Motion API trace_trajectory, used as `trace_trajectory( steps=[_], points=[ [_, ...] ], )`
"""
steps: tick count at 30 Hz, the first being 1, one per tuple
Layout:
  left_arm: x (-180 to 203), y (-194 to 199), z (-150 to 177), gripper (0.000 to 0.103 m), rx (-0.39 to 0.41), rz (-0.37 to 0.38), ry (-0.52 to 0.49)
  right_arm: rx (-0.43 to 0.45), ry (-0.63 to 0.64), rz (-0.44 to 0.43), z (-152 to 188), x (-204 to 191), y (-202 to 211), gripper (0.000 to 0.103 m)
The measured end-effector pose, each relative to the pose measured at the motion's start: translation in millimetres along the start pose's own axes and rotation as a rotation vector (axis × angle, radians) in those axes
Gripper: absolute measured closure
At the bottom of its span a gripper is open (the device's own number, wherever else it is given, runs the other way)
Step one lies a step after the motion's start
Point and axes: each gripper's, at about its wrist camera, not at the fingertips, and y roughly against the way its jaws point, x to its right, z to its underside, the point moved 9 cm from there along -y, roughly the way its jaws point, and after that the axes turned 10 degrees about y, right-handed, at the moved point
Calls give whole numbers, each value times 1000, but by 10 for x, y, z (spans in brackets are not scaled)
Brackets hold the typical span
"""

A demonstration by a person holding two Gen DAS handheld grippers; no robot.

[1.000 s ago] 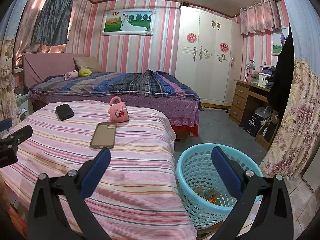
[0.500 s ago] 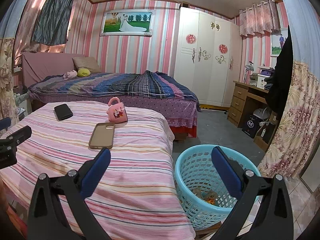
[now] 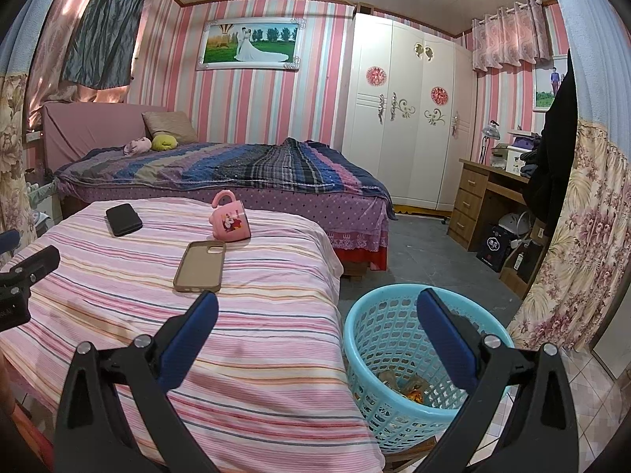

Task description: Collect trash

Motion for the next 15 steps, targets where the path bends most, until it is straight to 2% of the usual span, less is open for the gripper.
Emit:
trace_trajectory(
  steps=[15],
  points=[
    [1, 5, -2, 5, 2, -1, -2, 0, 0, 2, -3, 0, 5, 5]
  ],
)
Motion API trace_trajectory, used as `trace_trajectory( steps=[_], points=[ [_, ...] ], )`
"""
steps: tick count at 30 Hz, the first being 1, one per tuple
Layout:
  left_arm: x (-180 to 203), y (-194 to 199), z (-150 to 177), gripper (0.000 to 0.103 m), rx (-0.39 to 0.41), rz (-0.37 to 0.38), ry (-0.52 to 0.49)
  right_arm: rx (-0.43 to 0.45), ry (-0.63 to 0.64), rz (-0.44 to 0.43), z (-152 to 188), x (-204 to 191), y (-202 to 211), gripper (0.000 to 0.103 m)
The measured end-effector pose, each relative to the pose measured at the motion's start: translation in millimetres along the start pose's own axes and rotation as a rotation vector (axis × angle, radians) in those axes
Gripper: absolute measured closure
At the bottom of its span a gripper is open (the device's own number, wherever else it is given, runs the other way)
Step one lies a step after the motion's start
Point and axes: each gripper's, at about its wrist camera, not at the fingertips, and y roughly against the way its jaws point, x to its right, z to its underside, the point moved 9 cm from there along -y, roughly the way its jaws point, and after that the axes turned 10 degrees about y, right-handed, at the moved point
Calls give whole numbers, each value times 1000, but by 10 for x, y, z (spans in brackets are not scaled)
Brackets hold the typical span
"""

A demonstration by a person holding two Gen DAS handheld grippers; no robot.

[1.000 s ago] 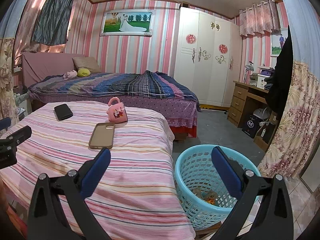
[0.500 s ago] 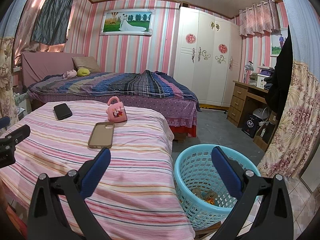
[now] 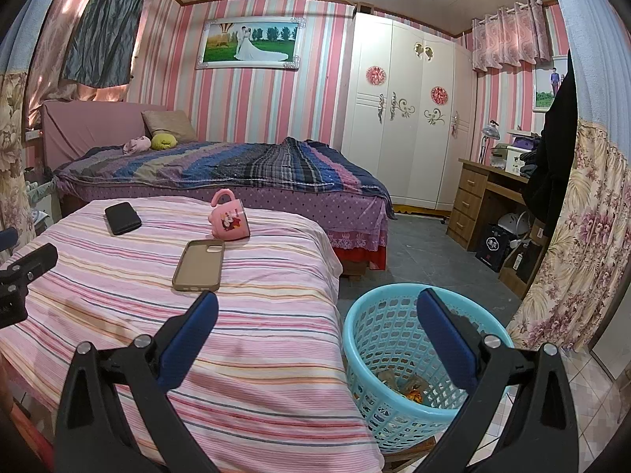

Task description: Collect trash

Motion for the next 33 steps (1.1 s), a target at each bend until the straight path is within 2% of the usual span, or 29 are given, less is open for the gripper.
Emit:
trace_trajectory(
  steps=[33],
  points=[
    [4, 10, -19, 5, 3, -2, -3, 0, 2, 0, -4, 8, 0, 5]
  ],
)
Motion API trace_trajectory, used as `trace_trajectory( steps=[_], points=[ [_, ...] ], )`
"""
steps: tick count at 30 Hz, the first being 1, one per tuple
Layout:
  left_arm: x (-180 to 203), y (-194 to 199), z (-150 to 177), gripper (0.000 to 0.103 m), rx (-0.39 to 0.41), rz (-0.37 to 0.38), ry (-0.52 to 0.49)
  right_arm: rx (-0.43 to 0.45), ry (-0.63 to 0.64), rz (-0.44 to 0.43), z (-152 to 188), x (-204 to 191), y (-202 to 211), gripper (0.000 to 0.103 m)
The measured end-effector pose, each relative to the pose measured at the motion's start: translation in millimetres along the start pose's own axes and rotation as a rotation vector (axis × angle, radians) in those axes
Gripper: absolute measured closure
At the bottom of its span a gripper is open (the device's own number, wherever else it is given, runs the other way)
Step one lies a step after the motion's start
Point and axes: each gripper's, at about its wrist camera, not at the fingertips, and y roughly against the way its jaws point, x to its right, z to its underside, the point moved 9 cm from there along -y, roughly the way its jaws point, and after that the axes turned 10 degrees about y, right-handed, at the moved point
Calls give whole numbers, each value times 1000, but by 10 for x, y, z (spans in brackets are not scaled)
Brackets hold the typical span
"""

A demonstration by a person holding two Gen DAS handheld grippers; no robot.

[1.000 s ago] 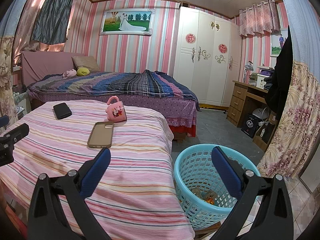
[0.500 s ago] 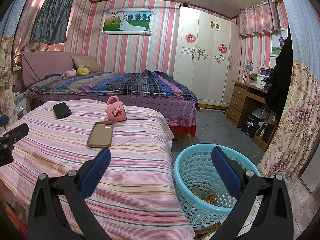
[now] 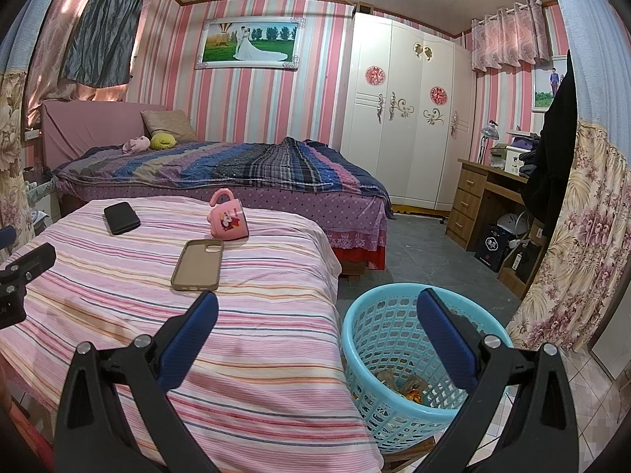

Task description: Collect trash

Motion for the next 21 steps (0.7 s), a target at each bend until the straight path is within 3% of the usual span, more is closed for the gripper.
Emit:
trace_trajectory(
  steps=[21],
  points=[
    [-37, 7, -45, 5, -3, 2, 1, -1, 1, 0, -3, 2, 2, 5]
  ],
)
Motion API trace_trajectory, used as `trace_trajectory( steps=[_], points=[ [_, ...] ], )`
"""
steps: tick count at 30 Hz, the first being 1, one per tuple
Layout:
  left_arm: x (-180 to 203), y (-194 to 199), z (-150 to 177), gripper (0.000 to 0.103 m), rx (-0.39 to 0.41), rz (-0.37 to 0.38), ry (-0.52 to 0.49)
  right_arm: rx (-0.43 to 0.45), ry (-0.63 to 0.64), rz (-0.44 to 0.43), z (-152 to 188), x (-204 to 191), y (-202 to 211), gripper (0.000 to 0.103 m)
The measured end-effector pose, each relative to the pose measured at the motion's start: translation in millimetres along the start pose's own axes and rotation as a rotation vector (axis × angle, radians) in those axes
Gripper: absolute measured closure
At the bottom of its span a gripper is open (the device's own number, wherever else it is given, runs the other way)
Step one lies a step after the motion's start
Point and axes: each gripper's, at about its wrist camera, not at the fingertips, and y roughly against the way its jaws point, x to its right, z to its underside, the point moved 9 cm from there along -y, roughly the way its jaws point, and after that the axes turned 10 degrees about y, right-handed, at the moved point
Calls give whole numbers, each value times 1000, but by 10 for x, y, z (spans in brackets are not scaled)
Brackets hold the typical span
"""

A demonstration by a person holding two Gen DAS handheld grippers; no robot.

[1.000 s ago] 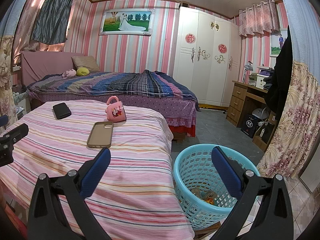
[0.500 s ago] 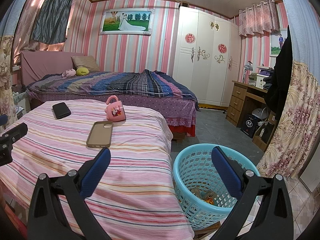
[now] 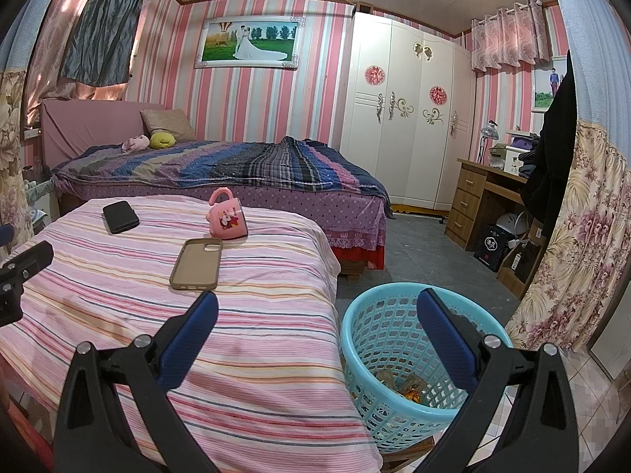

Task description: Collect trash

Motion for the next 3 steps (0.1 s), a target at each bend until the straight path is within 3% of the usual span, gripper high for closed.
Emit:
trace_trajectory(
  steps=[3],
  points=[
    [-11, -2, -4, 5, 0, -2, -2, -1, 1, 0, 0, 11, -5, 5]
  ],
)
